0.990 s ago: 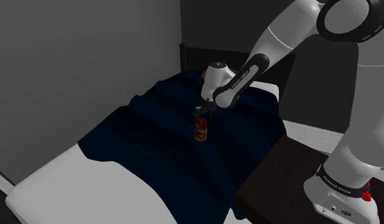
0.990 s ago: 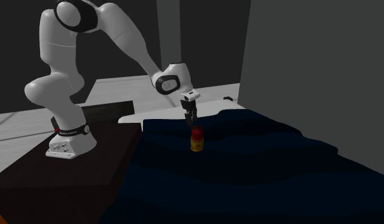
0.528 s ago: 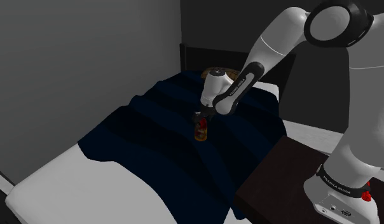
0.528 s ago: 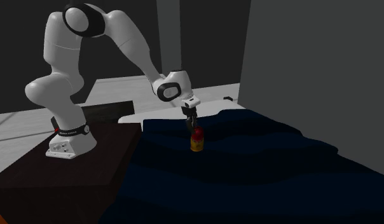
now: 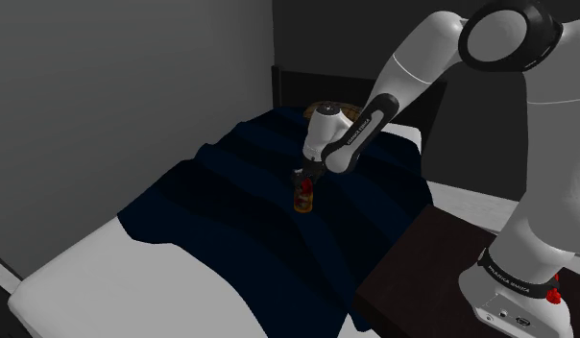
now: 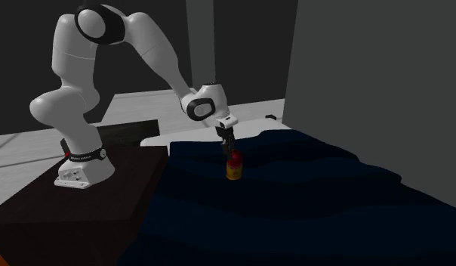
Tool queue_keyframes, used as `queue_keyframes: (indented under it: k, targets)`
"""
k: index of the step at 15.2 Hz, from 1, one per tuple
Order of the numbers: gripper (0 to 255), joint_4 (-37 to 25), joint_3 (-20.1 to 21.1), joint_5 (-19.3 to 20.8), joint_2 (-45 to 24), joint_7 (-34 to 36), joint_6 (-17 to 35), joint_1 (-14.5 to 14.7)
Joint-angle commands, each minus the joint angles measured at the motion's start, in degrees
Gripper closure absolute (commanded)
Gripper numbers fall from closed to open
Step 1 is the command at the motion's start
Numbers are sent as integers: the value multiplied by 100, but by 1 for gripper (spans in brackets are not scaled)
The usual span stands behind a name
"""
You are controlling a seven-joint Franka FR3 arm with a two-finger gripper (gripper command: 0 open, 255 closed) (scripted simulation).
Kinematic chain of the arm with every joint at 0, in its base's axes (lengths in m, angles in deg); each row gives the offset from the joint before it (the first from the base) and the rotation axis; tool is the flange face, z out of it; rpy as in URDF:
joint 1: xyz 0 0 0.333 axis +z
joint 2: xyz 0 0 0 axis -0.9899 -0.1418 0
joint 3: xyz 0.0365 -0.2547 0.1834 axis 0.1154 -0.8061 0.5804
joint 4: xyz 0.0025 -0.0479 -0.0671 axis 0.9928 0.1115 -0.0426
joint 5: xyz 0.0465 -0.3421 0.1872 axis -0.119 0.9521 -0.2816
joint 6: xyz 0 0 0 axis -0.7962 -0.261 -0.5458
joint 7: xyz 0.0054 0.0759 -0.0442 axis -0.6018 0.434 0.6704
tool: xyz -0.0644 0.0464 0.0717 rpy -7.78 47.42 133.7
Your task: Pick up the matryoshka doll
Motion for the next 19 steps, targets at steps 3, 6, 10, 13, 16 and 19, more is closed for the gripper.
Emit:
queue_keyframes:
  k: [3, 6, 10, 13, 16, 19]
  targets:
    - [255, 23, 35, -30, 60, -30, -58, -22]
    - [255, 50, 128, -126, 265, -120, -238, -93]
    - [255, 68, 240, -265, 529, -244, -484, -176]
    - [255, 68, 314, -372, 720, -338, -672, -229]
    - [255, 57, 377, -481, 905, -431, -865, -273]
    - [255, 50, 398, -523, 974, -466, -940, -286]
